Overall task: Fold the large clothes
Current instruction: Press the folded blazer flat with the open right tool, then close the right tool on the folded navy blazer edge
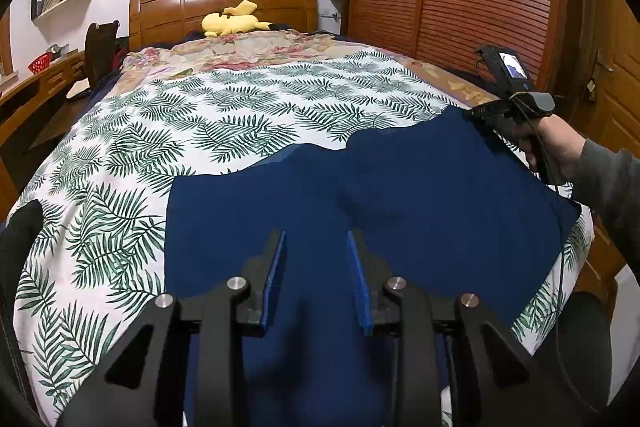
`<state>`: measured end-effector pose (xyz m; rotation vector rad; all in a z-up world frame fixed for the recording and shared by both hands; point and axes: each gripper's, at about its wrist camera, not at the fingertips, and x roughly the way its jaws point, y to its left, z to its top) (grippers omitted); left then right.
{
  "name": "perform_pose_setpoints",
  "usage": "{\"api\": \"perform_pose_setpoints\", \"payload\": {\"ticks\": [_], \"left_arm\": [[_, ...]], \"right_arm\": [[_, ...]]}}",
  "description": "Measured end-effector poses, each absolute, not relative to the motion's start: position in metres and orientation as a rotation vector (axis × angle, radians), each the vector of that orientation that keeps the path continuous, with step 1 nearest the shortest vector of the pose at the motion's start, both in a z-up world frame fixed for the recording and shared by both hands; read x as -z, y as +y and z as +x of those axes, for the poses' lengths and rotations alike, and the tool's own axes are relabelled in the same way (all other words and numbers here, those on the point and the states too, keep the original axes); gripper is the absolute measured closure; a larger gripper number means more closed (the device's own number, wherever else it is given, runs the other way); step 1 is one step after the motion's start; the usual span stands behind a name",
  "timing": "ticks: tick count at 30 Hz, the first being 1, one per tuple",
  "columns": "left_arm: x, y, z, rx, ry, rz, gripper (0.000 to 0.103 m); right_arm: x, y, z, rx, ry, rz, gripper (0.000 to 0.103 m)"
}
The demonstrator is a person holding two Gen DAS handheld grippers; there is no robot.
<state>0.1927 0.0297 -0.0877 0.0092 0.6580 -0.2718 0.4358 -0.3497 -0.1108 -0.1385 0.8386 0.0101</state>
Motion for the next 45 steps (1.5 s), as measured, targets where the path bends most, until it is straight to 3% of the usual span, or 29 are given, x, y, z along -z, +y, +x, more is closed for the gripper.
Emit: {"api": "perform_pose_setpoints", "payload": {"ticks": [3,6,7,8,10,28,45], "left_arm": [[0.088,0.03,0.192,0.272,0.657,0.01,0.073],[0.087,0.03,0.192,0.275,0.654,0.012,0.074],[0.087,0.03,0.191,0.277,0.653,0.012,0.074],[0.086,0.03,0.19,0.279,0.651,0.012,0.074],[0.085,0.03,0.189,0.282,0.646,0.013,0.073],[0.085,0.02,0.176,0.303,0.642,0.026,0.073],[0.107,-0.017,0.146,0.407,0.703,0.063,0.073]], "right_arm": [[0.109,-0.348,0.432,-0.018,0.849,-0.145,0.102],[0.101,-0.345,0.42,-0.023,0.835,-0.163,0.089],[0.099,-0.343,0.413,-0.044,0.827,-0.158,0.08],[0.097,-0.341,0.41,-0.055,0.825,-0.156,0.061],[0.096,-0.335,0.395,-0.084,0.82,-0.167,0.045],[0.122,-0.313,0.239,-0.305,0.823,-0.27,0.045],[0.143,-0.325,0.196,-0.282,0.832,-0.247,0.04]]}}
